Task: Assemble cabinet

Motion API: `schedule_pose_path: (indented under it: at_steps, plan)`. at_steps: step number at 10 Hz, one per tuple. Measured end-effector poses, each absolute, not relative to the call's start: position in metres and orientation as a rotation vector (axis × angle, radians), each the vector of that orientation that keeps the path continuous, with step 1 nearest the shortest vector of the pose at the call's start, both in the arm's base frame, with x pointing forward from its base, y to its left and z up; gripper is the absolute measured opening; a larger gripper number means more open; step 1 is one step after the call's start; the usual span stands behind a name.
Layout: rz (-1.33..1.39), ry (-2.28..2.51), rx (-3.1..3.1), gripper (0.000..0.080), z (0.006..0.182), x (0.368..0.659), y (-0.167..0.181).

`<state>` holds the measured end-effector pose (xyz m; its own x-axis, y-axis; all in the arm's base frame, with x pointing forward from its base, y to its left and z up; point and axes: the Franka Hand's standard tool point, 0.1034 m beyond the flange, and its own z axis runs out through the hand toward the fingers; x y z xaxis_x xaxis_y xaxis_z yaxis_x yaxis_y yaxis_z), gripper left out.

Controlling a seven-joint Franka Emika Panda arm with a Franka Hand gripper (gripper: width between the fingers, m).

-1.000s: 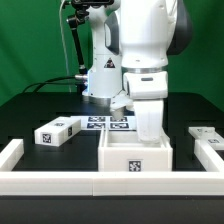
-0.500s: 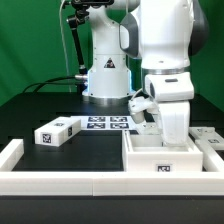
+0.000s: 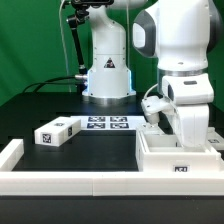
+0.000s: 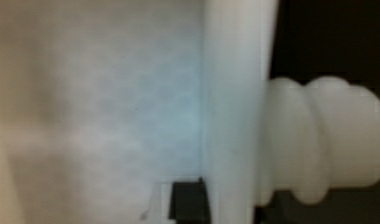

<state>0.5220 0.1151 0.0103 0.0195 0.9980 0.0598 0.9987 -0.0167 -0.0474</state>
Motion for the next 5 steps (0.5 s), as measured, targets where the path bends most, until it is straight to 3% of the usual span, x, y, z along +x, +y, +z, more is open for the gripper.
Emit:
schedule_pose_path:
  at_steps: [3,5]
  plan:
    - [-0.016,-2.147,-2.189,0.0035,0.01,0.5217,0.1146]
    - [-0.016,-2.145,-2.191,0.0353,0.0099,0.5219,0.1136]
